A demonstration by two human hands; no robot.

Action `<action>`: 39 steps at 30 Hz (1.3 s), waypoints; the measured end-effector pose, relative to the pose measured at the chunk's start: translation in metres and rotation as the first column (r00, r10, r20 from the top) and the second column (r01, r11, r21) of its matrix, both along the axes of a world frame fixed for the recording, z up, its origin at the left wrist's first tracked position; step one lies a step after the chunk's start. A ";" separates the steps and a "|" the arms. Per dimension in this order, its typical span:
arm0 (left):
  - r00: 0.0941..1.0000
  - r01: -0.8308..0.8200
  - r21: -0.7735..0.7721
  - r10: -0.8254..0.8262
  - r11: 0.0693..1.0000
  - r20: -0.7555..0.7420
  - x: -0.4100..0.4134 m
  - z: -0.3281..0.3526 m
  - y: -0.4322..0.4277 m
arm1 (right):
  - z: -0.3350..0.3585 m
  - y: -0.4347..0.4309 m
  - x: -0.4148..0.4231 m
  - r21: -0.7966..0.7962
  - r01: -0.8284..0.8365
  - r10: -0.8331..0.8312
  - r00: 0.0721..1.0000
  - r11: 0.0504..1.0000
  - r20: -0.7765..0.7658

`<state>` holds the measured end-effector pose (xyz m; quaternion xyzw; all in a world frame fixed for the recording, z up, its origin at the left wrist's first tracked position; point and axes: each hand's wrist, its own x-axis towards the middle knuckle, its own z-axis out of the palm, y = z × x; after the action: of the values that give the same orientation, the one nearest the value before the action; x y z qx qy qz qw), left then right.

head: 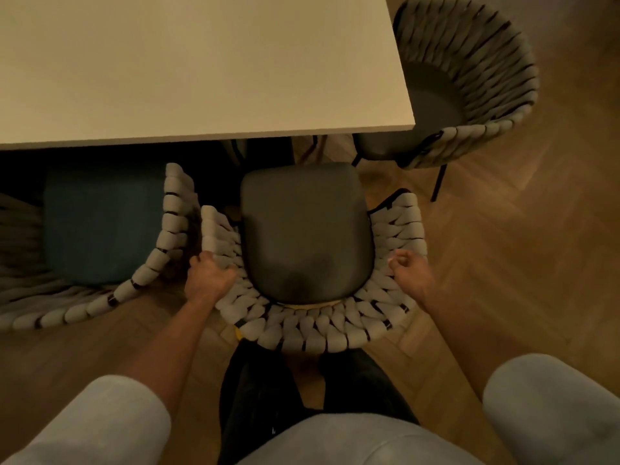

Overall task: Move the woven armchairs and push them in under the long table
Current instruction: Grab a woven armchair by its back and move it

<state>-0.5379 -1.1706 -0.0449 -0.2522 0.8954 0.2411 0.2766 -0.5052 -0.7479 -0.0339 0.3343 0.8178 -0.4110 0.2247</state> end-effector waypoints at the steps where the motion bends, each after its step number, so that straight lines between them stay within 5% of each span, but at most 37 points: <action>1: 1.000 -0.023 -0.007 0.023 1.000 -0.011 0.001 -0.001 0.004 | -0.003 0.010 -0.003 0.026 -0.010 0.010 1.000 1.000 -0.006; 10: 0.986 -0.157 -0.048 0.154 0.986 -0.058 -0.001 -0.010 0.010 | -0.026 0.056 -0.019 0.281 -0.085 0.100 0.994 0.956 -0.036; 18: 0.969 -0.243 -0.033 0.241 0.970 -0.052 -0.045 -0.070 -0.006 | -0.093 0.073 -0.055 0.133 0.116 -0.111 0.993 0.984 -0.041; 22: 0.964 -0.259 -0.053 0.255 0.964 -0.069 -0.050 -0.082 -0.013 | -0.116 0.077 -0.068 0.190 0.140 -0.134 0.990 0.972 -0.043; 28: 0.962 -0.239 -0.094 0.222 0.966 -0.156 -0.054 -0.056 -0.020 | -0.095 0.061 -0.083 0.163 0.206 -0.186 0.974 0.965 -0.128; 39: 0.964 -0.177 -0.177 0.135 0.968 -0.230 -0.073 -0.013 -0.028 | -0.057 0.046 -0.082 0.198 0.172 -0.168 0.985 0.965 -0.039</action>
<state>-0.6111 -1.1987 -0.0579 -0.3204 0.9167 0.1991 0.1315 -0.5874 -0.7021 -0.0908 0.4197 0.8257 -0.3480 0.1450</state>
